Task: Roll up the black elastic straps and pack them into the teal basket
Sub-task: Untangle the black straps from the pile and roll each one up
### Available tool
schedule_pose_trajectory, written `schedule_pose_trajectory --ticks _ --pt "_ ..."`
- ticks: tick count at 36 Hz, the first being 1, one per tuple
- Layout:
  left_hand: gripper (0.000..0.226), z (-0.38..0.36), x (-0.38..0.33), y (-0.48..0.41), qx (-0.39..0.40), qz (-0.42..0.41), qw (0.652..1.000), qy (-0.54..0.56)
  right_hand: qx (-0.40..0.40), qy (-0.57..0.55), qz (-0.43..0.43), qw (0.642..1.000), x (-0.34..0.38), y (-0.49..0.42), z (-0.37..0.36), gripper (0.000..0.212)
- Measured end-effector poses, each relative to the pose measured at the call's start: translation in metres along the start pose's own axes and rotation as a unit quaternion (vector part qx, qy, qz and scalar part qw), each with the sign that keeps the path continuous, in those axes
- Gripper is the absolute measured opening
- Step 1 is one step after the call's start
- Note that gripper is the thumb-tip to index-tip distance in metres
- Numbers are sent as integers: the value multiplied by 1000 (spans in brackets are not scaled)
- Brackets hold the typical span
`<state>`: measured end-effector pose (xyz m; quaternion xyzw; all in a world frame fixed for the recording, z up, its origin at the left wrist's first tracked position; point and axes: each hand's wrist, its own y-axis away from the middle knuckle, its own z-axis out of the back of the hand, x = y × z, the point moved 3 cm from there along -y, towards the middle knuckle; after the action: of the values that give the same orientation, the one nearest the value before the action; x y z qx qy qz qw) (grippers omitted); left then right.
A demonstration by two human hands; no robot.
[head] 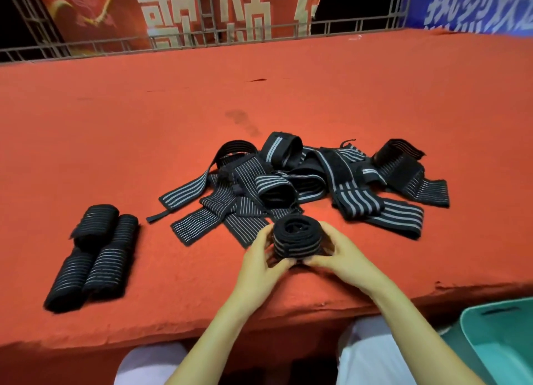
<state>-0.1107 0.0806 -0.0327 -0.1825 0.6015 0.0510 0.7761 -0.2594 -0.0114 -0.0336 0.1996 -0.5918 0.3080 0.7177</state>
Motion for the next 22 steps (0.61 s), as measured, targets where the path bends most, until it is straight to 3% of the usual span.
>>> schedule_pose_trajectory --ticks 5,12,17,19,22 --pt "54 1 7 -8 -1 29 999 13 -22 -2 -5 1000 -9 -1 -2 64" --pt "37 -18 1 -30 29 100 991 83 -32 -93 -42 994 8 10 23 39" --pt "31 -63 -10 -53 44 199 963 174 -43 -104 -100 989 15 17 57 22" --pt "31 -79 -17 -64 53 223 953 196 -87 -84 -115 986 12 13 76 26" --pt "34 -93 -27 -83 38 221 951 213 -237 9 -83 968 8 4 114 19"
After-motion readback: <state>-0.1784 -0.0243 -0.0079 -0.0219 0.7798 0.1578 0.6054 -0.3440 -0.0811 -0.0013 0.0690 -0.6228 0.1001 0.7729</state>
